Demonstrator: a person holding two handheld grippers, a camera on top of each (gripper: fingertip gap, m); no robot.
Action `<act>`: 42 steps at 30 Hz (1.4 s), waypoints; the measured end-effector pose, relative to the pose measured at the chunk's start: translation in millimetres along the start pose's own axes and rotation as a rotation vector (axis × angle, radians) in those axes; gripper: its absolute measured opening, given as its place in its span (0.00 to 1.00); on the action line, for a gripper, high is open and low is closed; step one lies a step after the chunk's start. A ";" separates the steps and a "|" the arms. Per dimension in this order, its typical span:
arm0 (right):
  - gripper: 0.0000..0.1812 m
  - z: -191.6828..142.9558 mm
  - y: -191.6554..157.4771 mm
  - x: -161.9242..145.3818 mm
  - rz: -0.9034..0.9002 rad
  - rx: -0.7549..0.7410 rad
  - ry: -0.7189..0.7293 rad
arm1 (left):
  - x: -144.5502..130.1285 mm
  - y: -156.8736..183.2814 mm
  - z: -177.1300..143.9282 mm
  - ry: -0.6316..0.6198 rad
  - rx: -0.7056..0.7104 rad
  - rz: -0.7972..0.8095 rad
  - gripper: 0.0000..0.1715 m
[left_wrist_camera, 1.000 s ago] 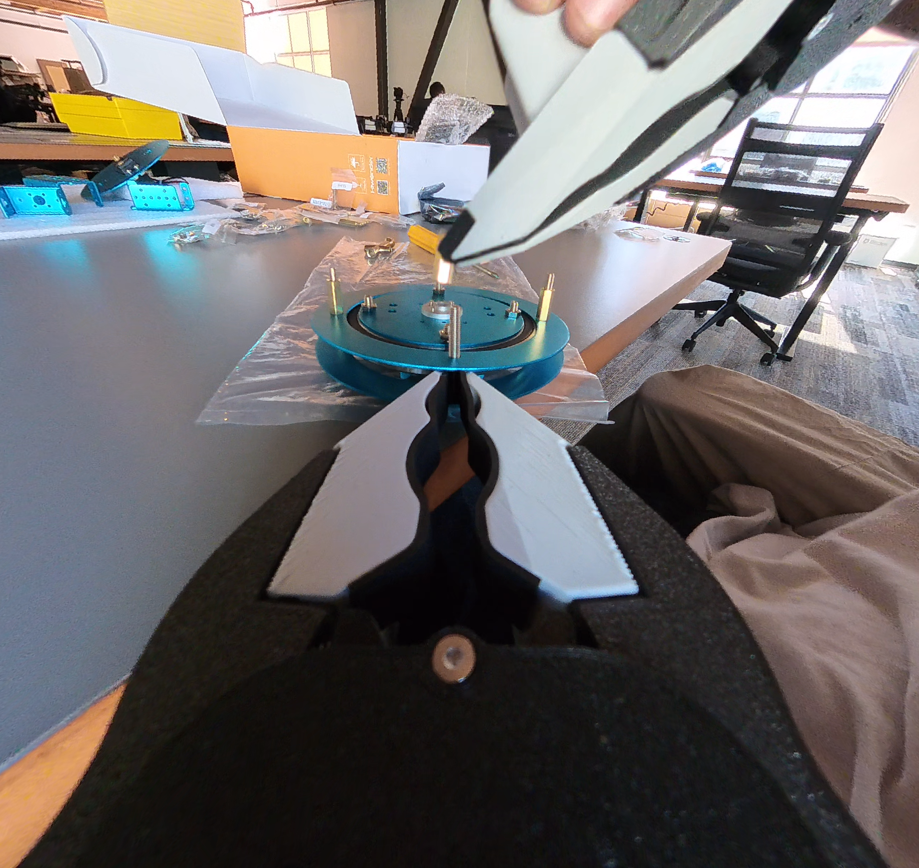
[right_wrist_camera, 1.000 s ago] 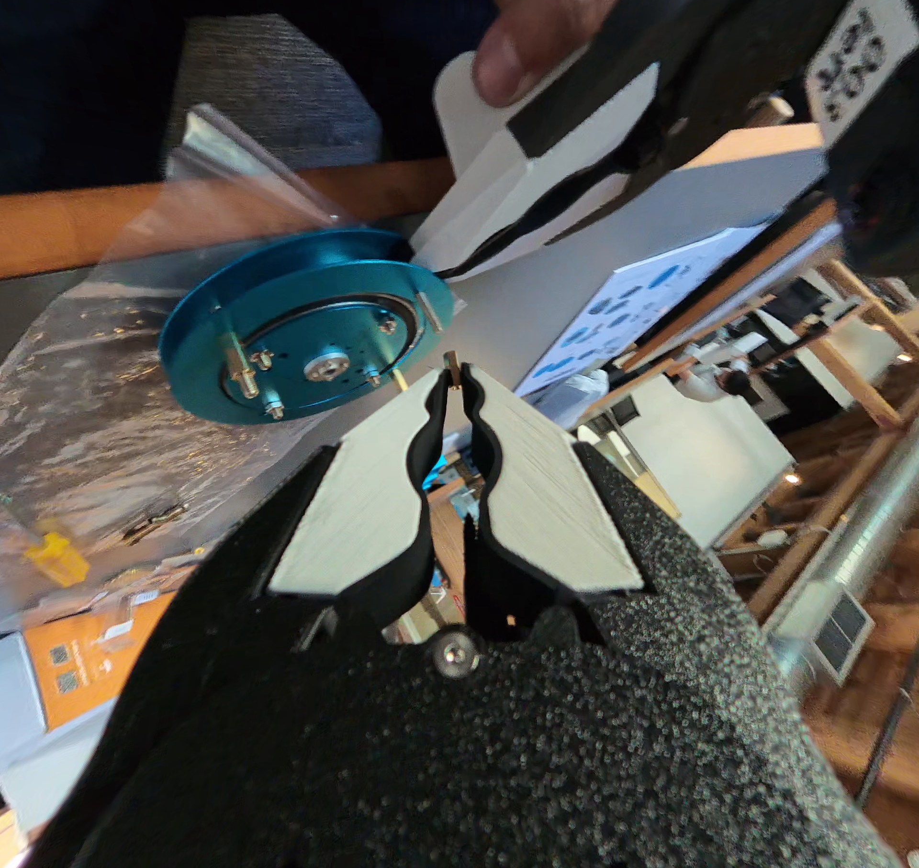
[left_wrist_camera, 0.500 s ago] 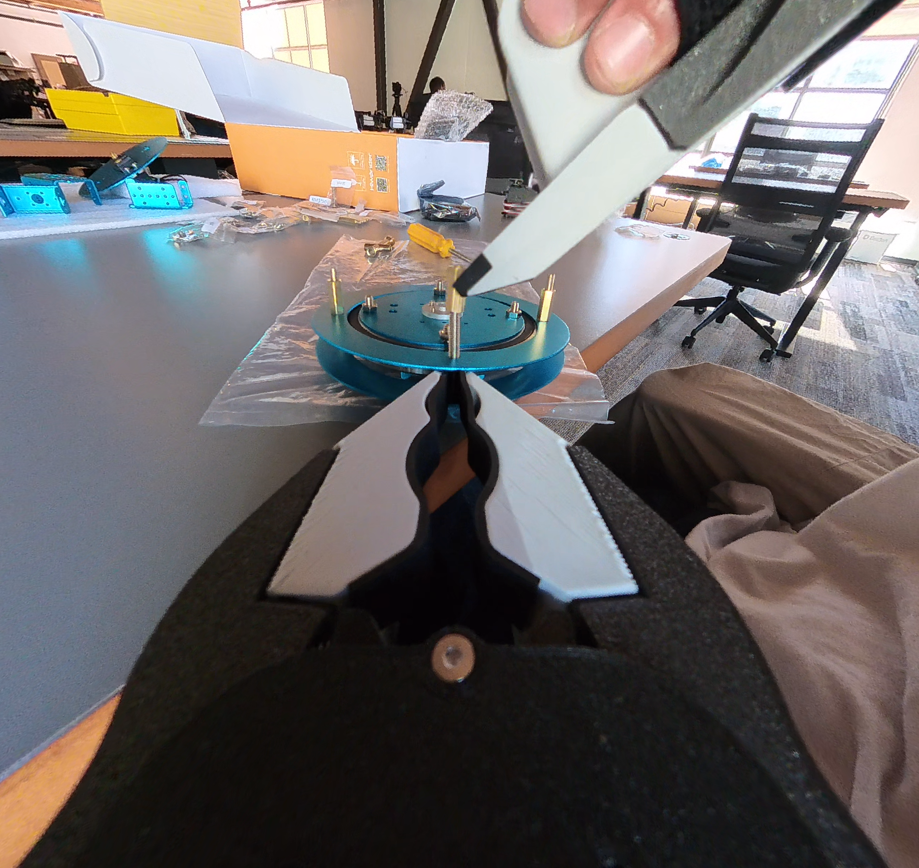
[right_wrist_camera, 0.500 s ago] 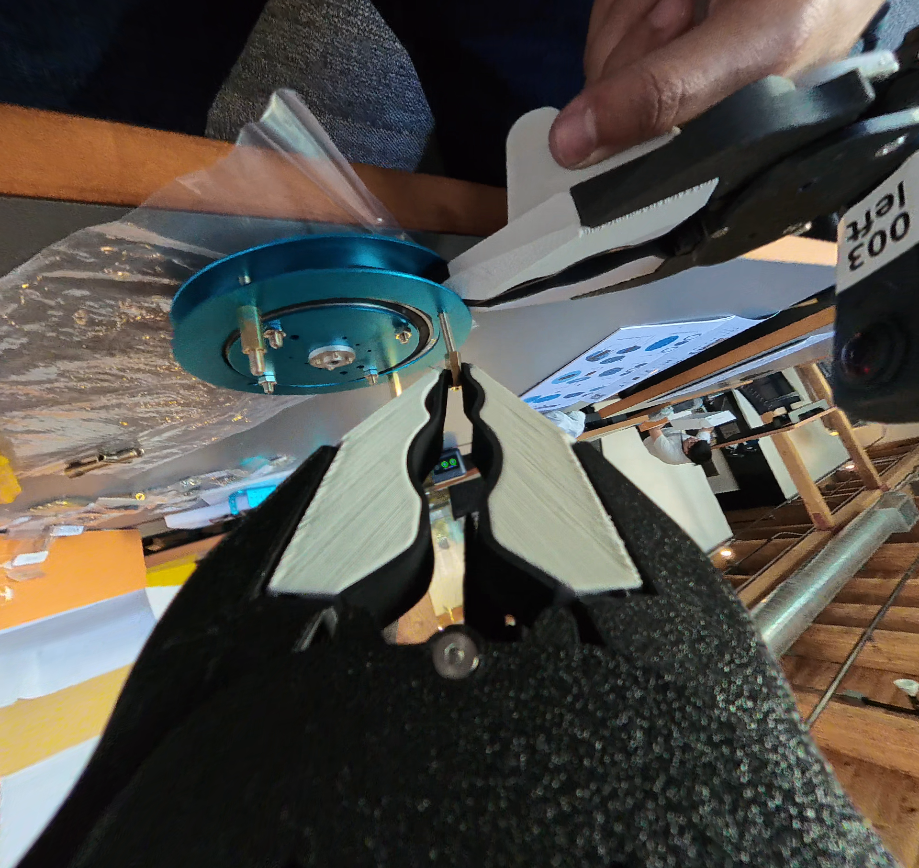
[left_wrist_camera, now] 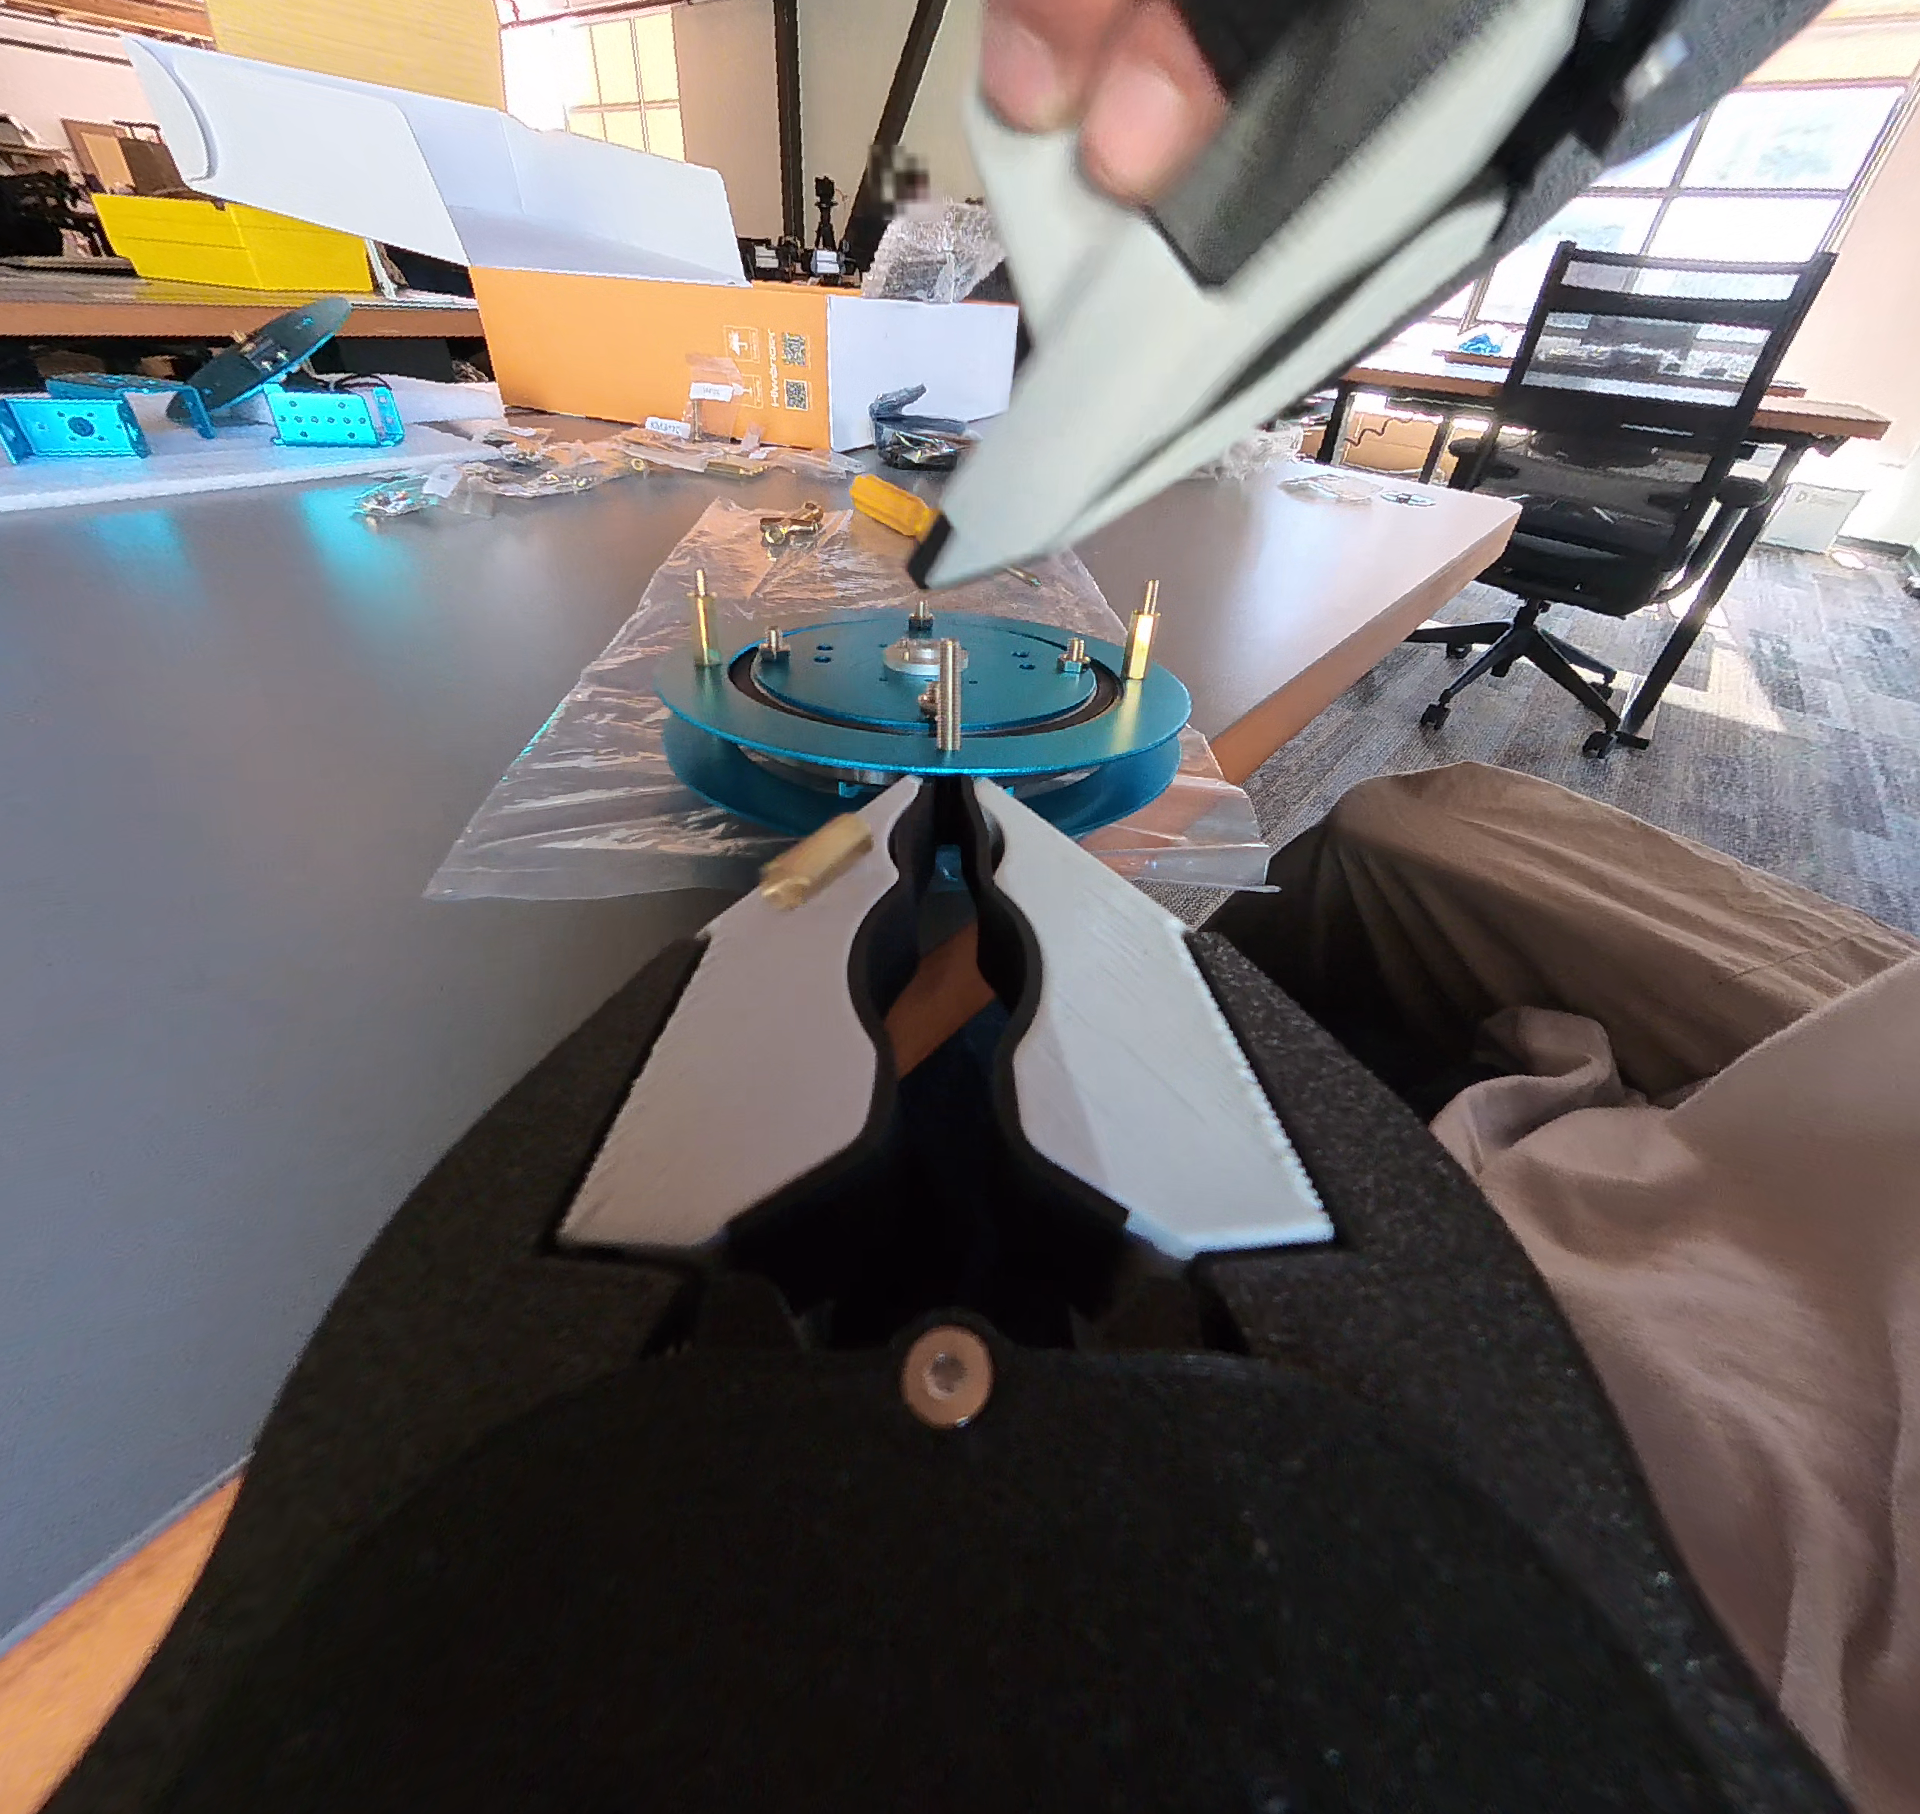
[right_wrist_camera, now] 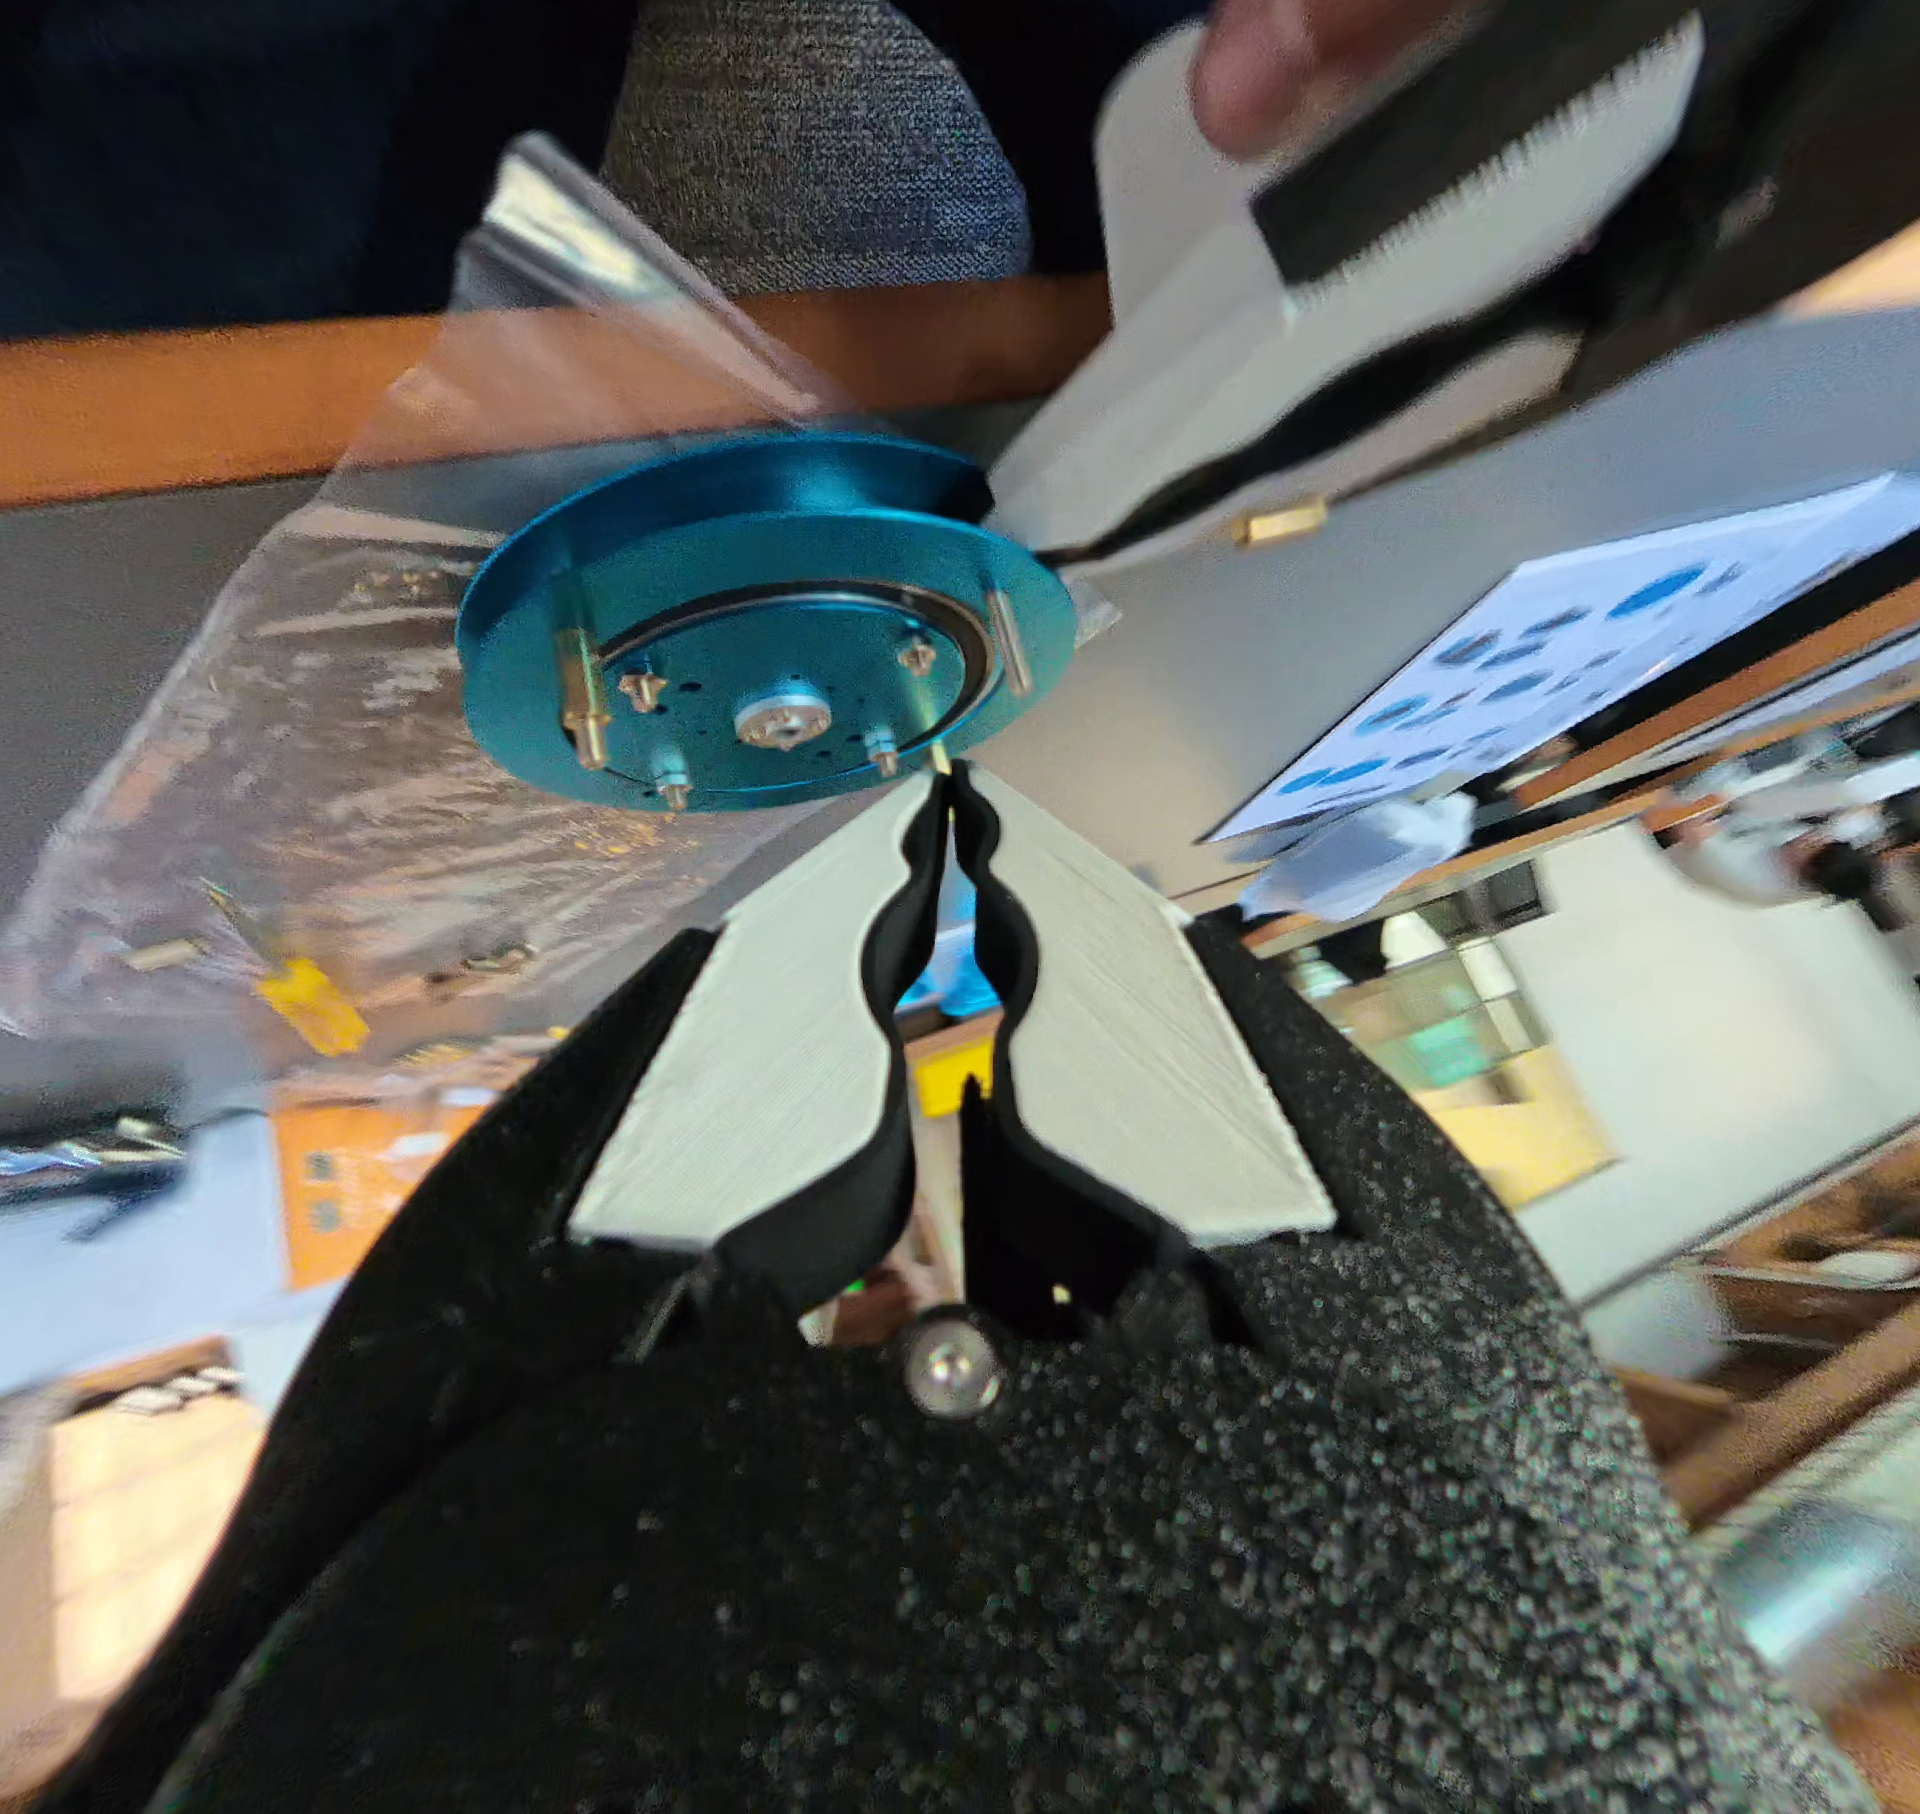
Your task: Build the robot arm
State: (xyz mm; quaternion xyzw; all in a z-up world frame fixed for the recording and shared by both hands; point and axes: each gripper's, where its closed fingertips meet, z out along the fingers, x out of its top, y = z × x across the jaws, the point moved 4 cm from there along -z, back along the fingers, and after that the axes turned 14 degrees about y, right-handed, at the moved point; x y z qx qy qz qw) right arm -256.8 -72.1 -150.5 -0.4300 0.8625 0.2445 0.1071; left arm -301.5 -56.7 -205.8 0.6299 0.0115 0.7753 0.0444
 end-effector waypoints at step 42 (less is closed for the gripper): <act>0.08 88.2 41.5 -83.0 1.066 0.125 0.899 | 5.7 -3.0 -0.2 0.000 0.024 -0.027 0.01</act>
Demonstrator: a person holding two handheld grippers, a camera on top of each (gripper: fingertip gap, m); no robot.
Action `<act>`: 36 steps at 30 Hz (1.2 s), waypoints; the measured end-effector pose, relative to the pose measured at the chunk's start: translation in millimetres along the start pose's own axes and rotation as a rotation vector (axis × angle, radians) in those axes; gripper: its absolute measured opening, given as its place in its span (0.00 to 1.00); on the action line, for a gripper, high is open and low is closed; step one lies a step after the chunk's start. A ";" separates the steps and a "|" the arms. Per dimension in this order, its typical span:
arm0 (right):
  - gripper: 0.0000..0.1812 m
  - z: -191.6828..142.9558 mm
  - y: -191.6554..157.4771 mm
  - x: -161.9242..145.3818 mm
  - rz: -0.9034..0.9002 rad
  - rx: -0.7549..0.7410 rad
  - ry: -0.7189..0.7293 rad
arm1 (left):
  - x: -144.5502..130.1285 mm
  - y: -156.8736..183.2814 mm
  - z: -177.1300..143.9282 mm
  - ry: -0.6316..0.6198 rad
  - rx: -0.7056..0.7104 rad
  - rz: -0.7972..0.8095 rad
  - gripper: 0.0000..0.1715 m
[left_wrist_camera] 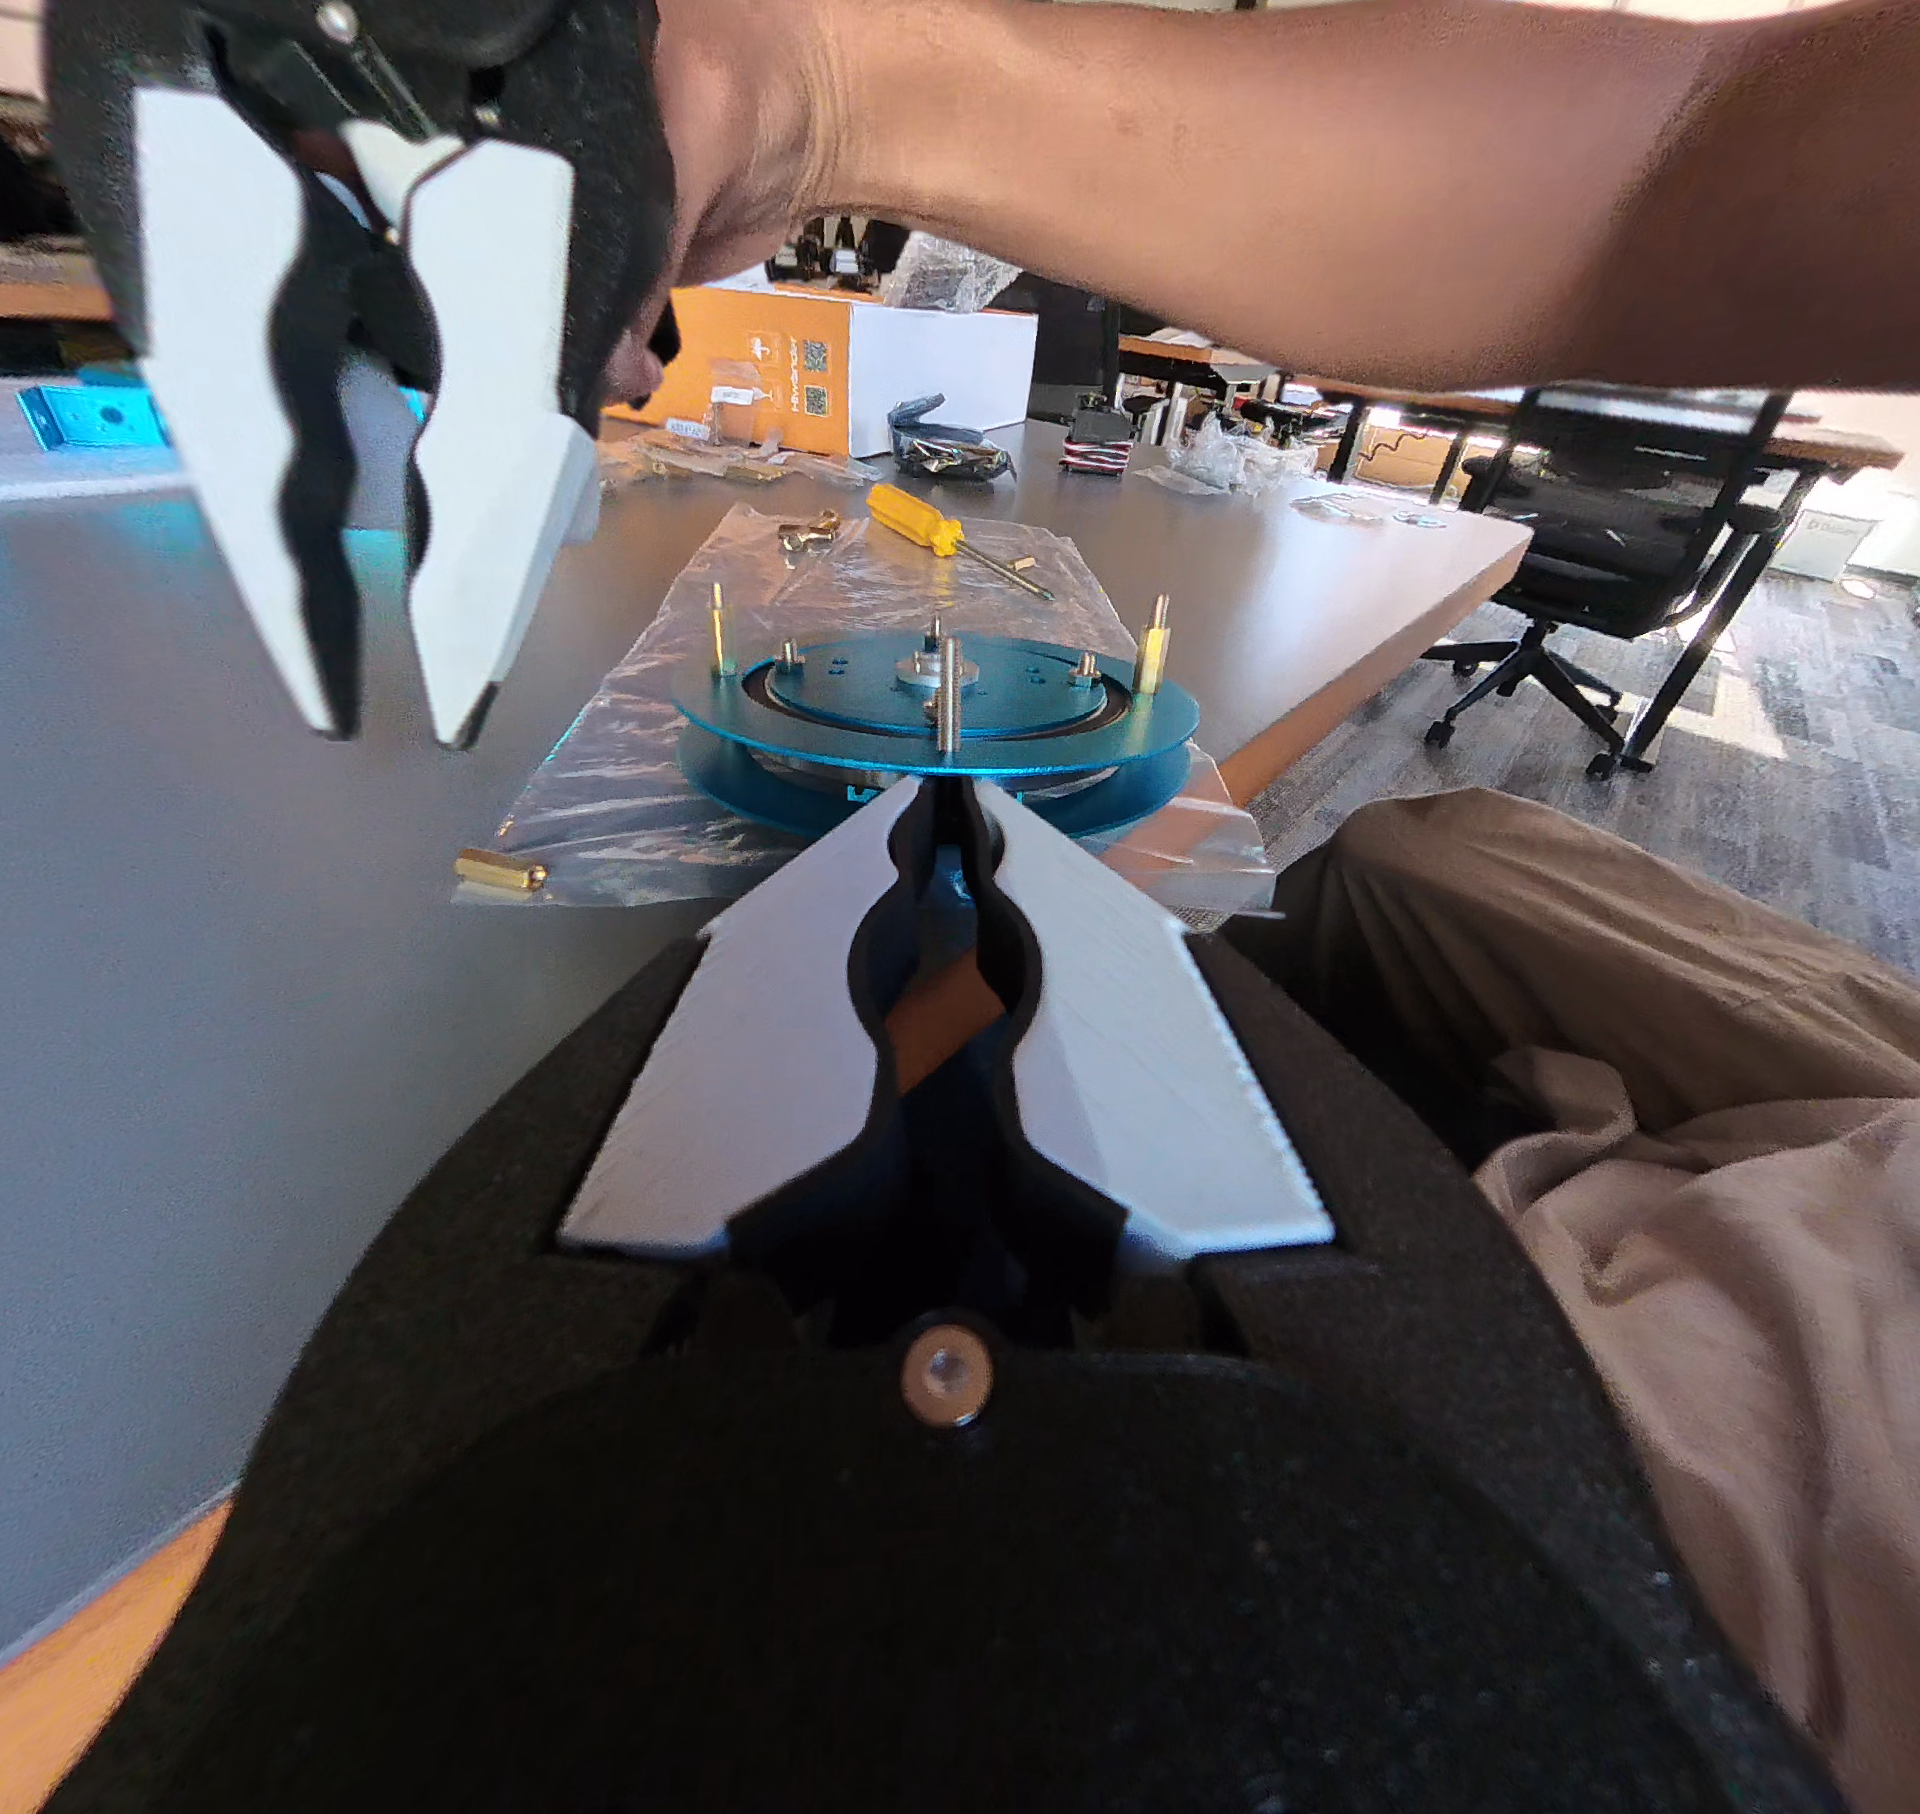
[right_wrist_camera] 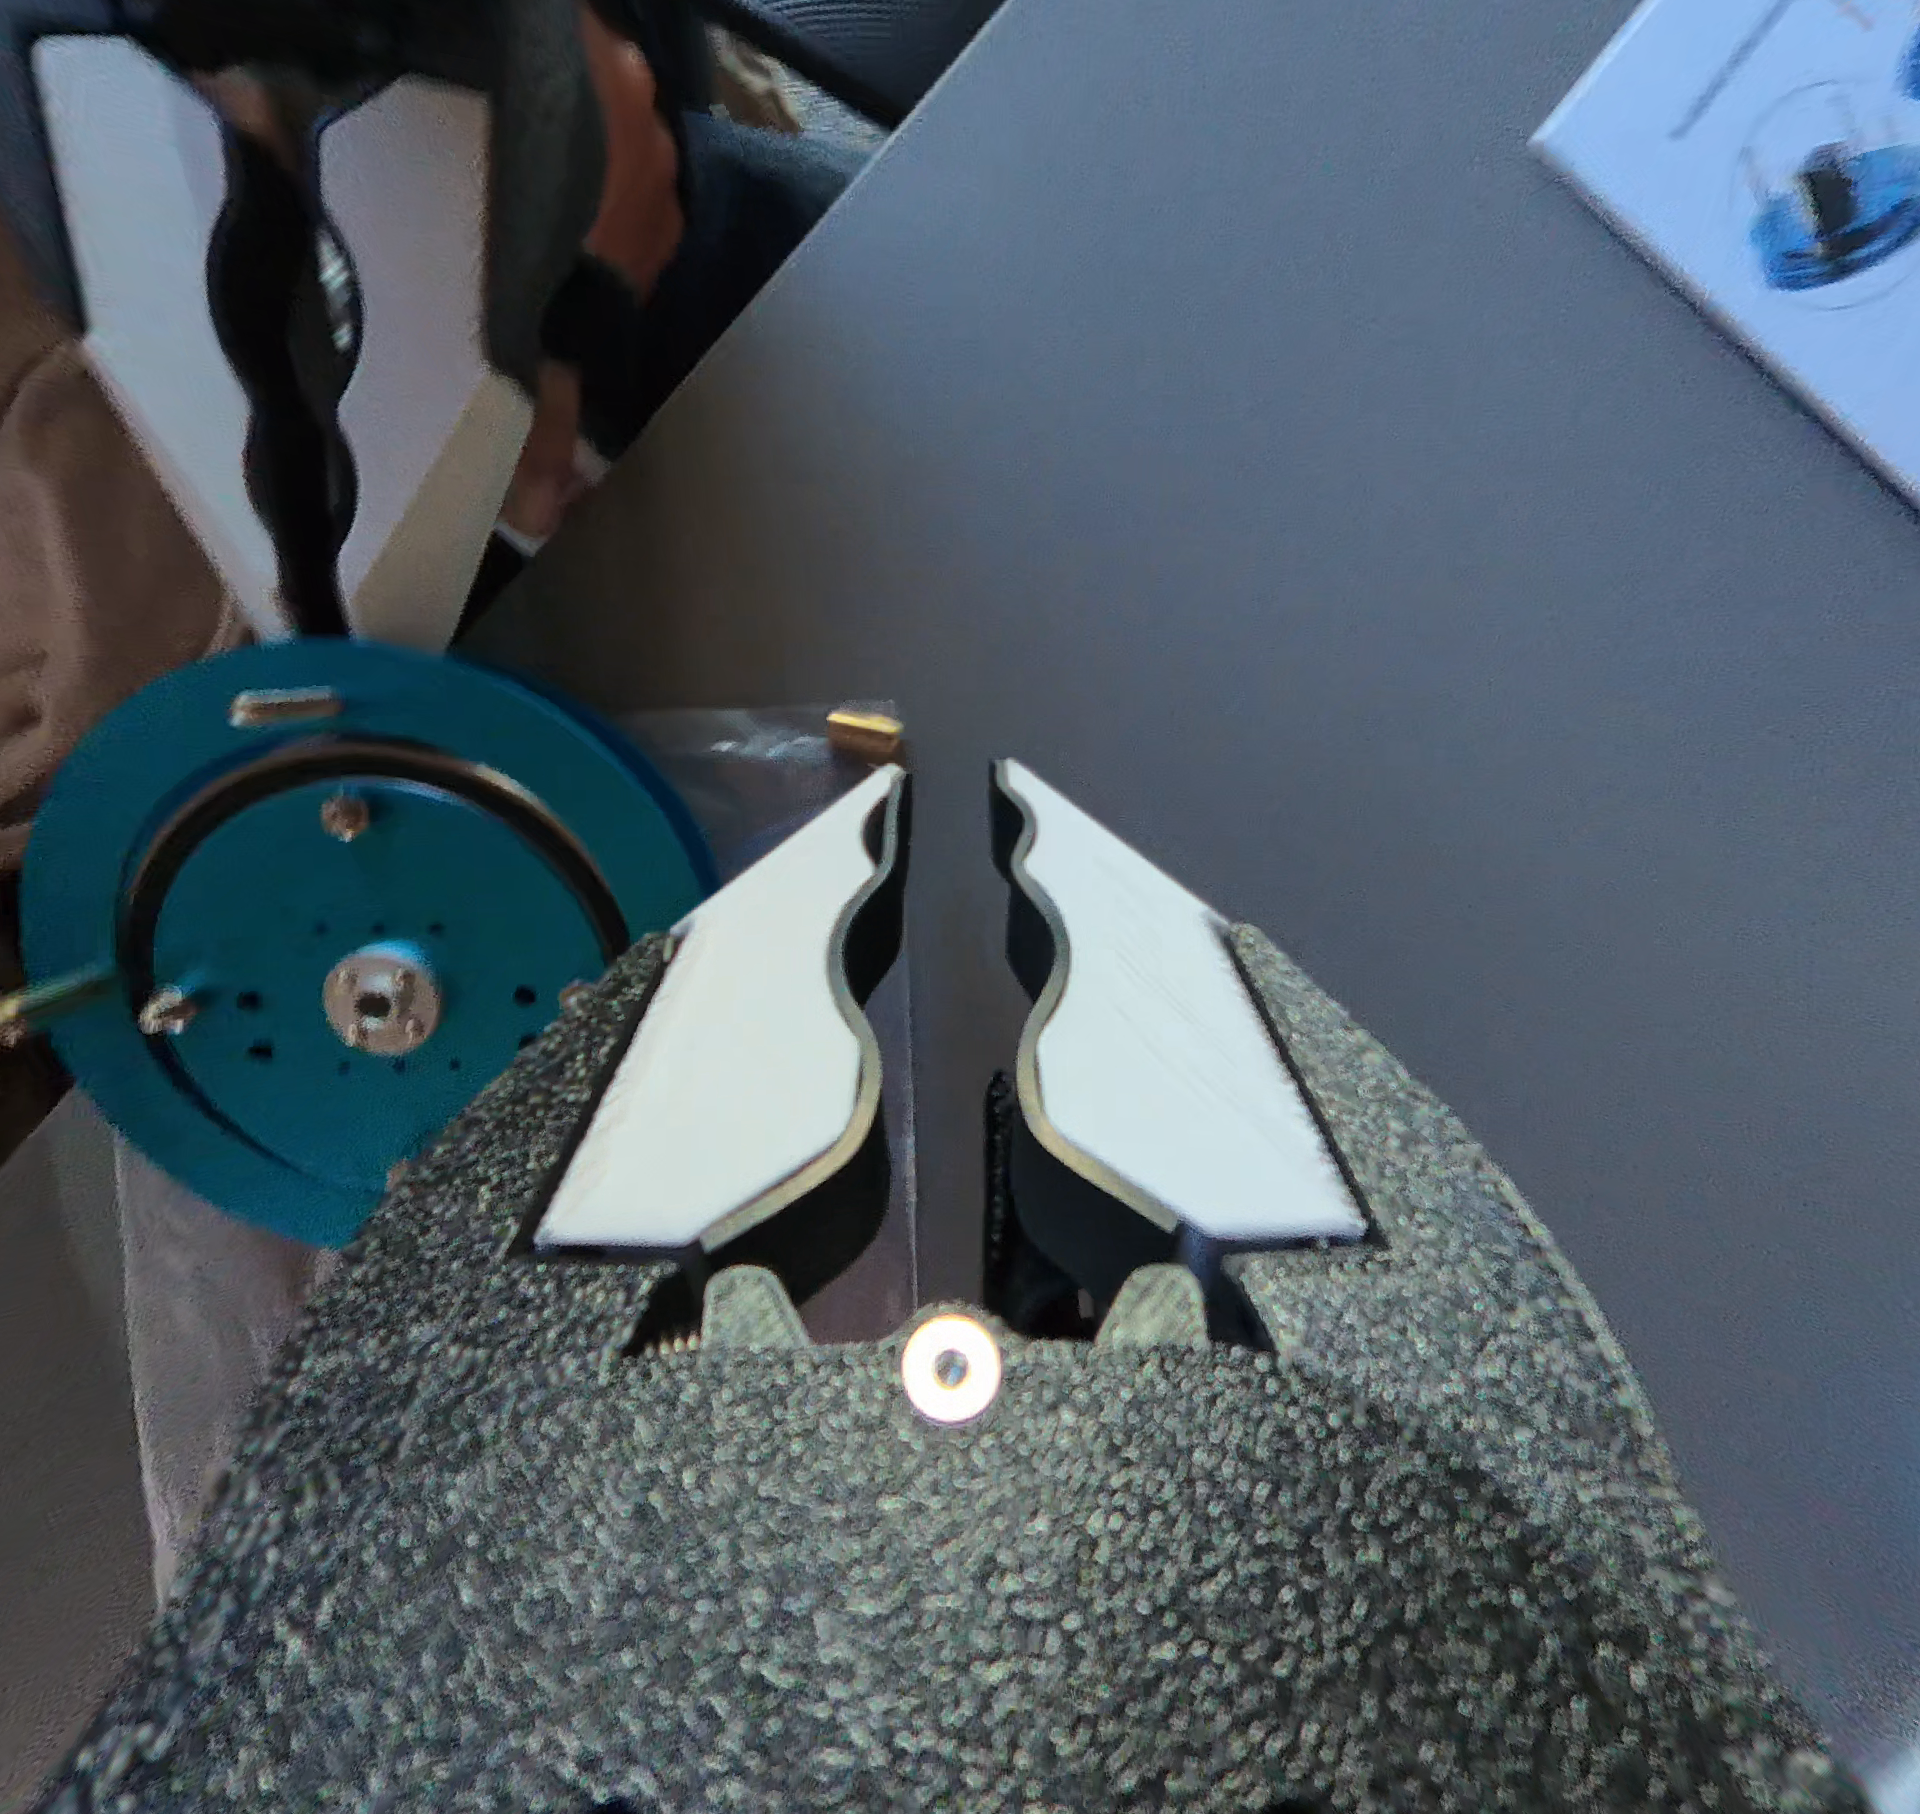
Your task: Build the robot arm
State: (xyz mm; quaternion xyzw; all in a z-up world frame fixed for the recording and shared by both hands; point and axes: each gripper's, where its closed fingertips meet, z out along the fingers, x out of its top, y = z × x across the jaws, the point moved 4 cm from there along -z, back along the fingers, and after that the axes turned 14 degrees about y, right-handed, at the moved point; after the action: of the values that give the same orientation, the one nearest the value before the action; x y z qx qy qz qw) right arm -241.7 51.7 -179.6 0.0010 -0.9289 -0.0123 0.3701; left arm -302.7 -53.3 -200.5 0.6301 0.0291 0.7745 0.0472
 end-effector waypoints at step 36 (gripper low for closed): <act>0.03 -97.9 16.8 -1.2 -0.086 -0.157 0.239 | 42.7 -74.0 33.7 -0.377 -0.286 -0.148 0.01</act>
State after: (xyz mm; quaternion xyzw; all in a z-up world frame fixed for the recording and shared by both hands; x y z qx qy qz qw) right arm -173.3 66.4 -109.1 0.0135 -0.8736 -0.1003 0.4760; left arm -275.6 24.5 -159.7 0.7466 -0.0440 0.6339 0.1969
